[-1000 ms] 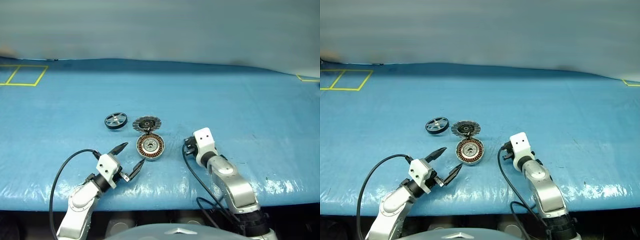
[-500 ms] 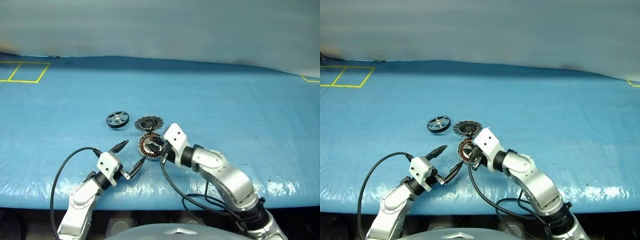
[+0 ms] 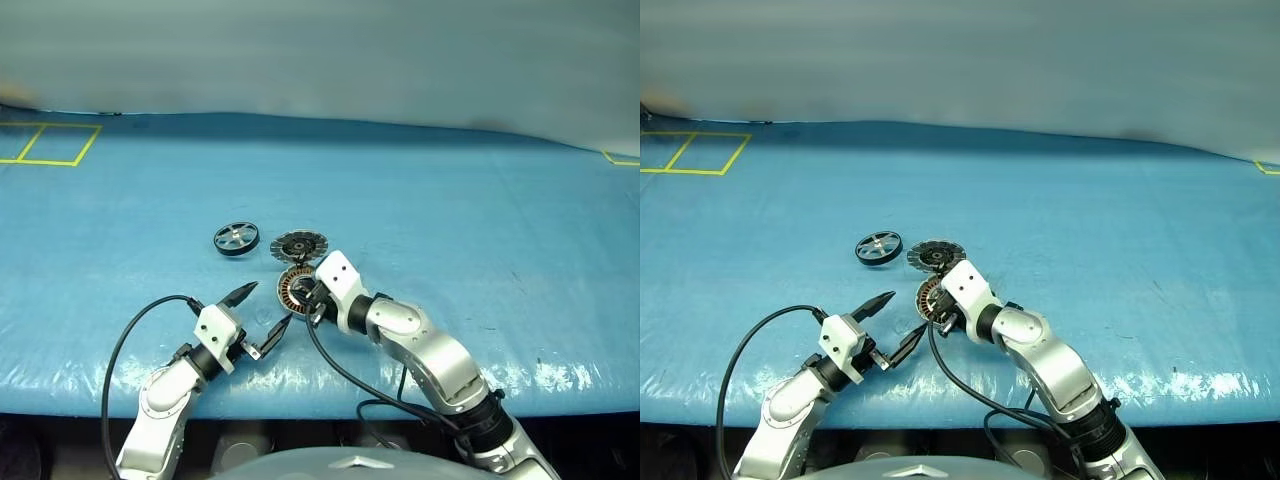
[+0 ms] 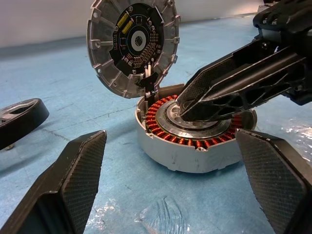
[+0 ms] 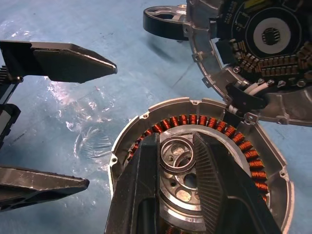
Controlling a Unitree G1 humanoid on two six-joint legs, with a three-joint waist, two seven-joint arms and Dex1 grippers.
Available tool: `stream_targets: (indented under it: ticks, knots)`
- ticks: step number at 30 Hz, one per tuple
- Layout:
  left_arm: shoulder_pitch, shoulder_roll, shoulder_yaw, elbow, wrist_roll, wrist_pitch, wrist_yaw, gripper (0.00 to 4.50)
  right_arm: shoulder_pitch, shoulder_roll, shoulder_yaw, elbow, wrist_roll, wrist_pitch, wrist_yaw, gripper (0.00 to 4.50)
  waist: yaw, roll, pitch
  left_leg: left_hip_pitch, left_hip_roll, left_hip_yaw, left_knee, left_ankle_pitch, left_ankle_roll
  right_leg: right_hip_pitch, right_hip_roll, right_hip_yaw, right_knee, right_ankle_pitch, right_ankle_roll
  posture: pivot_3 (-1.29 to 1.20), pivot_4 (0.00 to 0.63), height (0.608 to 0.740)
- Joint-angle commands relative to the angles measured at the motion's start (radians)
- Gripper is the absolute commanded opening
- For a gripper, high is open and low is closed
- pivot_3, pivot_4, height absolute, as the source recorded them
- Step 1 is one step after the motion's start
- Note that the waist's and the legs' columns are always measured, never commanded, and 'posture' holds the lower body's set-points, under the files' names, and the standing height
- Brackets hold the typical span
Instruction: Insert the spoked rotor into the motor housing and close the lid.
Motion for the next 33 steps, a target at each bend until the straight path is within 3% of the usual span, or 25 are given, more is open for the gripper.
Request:
stream_targets:
  ticks: [1, 12, 19, 24, 27, 33]
  knots:
    - [-0.009, -0.007, -0.010, 0.004, -0.013, -0.023, -0.007, 4.50, 0.001, 0.011, -0.024, 0.003, -0.001, -0.029, -0.005, 0.66, 0.000, 0.000, 0.000, 0.000, 0.000, 0.000, 0.000, 0.000, 0.000, 0.000, 0.000, 0.000, 0.000, 0.000, 0.000, 0.00, 0.150, 0.740]
    - [-0.014, -0.013, -0.008, 0.010, -0.012, -0.023, -0.005, 4.50, 0.007, 0.011, -0.024, 0.039, -0.008, -0.039, -0.007, 0.66, 0.000, 0.000, 0.000, 0.000, 0.000, 0.000, 0.000, 0.000, 0.000, 0.000, 0.000, 0.000, 0.000, 0.000, 0.001, 0.00, 0.150, 0.740]
    - [-0.008, -0.018, -0.010, 0.009, -0.012, -0.023, -0.004, 4.50, 0.013, -0.003, -0.035, -0.009, -0.005, -0.024, -0.005, 2.93, 0.000, 0.000, 0.000, 0.000, 0.000, 0.000, 0.001, 0.000, 0.000, 0.001, 0.000, 0.000, 0.000, 0.000, 0.001, 0.00, 0.150, 0.740]
    - [-0.001, -0.020, -0.011, 0.007, -0.012, -0.026, -0.004, 4.50, 0.017, -0.012, -0.064, -0.126, 0.047, 0.045, 0.011, 2.93, 0.001, 0.000, 0.000, 0.000, 0.000, 0.000, 0.001, 0.000, 0.000, 0.000, 0.000, 0.000, 0.000, 0.001, 0.001, 0.00, 0.150, 0.740]
    - [-0.001, -0.021, -0.012, 0.008, -0.013, -0.027, -0.005, 4.50, 0.017, -0.010, -0.071, -0.149, 0.060, 0.070, 0.005, 2.31, 0.000, 0.000, 0.000, 0.000, 0.000, 0.000, 0.001, 0.000, 0.000, 0.000, 0.000, 0.000, 0.000, 0.001, 0.001, 0.00, 0.150, 0.740]
    - [-0.008, -0.022, -0.019, 0.015, -0.012, -0.031, -0.006, 4.50, 0.025, -0.008, -0.054, -0.140, 0.055, 0.095, -0.011, 0.33, 0.001, 0.000, 0.000, 0.000, 0.000, 0.000, 0.001, 0.000, 0.000, 0.000, 0.000, 0.000, 0.000, 0.000, 0.001, 0.00, 0.150, 0.740]
